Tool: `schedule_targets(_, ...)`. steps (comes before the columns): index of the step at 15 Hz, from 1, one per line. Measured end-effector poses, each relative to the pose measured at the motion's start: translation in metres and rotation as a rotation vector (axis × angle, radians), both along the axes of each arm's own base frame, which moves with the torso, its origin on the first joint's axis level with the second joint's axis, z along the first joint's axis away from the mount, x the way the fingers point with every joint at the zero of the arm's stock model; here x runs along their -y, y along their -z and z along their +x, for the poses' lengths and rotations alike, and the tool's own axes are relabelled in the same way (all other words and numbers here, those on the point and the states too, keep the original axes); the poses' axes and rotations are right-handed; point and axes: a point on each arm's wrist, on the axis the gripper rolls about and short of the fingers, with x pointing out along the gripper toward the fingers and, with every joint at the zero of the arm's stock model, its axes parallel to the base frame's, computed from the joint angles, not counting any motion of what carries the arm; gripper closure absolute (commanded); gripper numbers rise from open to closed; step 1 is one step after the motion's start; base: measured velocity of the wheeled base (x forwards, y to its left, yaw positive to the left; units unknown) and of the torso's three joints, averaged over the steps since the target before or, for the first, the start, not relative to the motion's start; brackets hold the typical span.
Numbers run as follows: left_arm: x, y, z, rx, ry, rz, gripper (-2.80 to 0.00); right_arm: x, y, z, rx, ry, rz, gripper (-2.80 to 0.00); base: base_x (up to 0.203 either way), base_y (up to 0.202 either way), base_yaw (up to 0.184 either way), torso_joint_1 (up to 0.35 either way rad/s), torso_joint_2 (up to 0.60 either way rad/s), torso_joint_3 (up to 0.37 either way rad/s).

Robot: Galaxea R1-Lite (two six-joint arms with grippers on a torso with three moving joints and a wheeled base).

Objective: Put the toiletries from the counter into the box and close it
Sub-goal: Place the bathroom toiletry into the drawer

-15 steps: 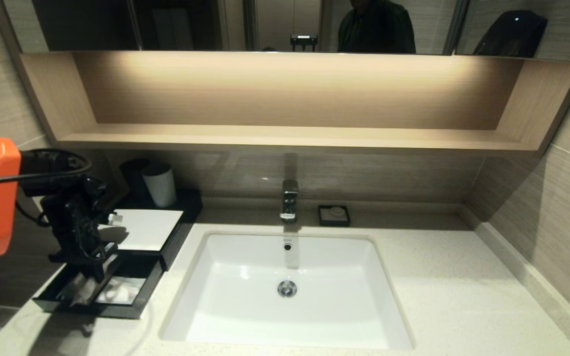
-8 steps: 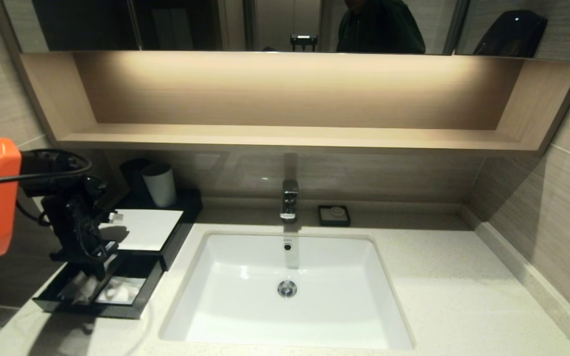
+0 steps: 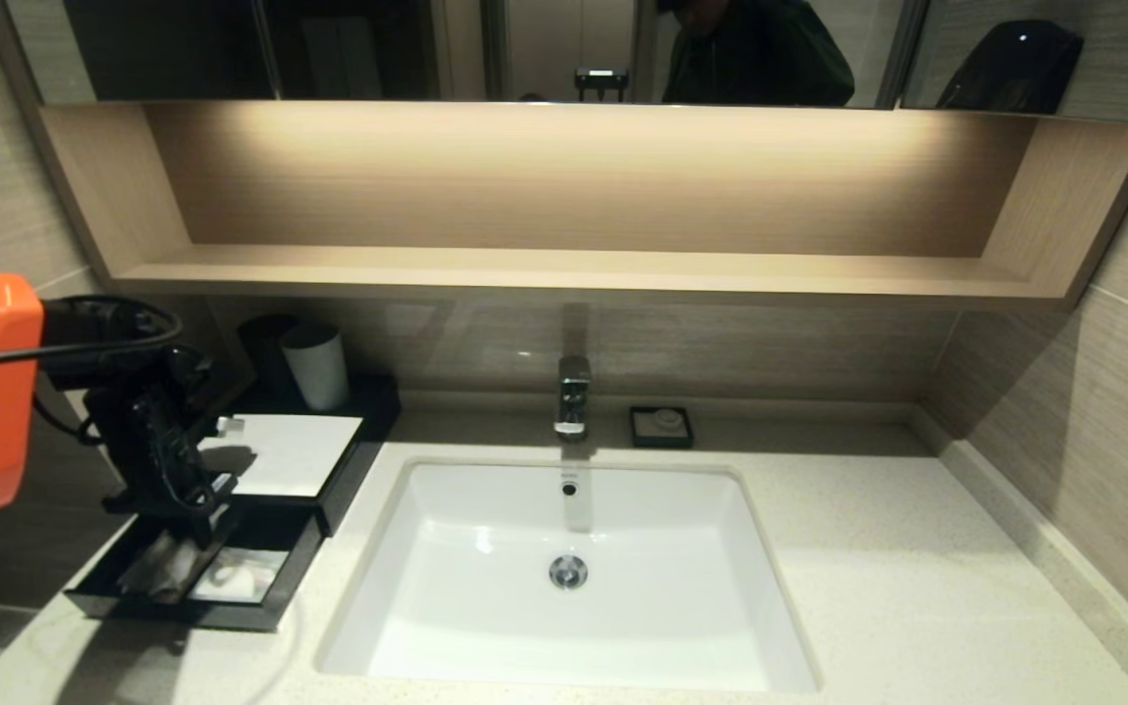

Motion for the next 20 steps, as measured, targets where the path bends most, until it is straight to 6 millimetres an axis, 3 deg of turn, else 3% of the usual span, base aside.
schedule_targets(19,-0.0008,-0.0002,0.0042,0.041,-0.013,0.008,0.00,0.0000,0.0000,0.0000,0.000,0.000,0.000,0.00,0.000,0.000,0.000,0.000,0.00,0.000)
schedule_targets(20,-0.0008,-0.0002,0.0042,0.041,-0.013,0.008,-1.22,0.0000,0.0000,0.0000,0.000,0.000,0.000,0.00,0.000,0.000,0.000,0.000,0.00,0.000)
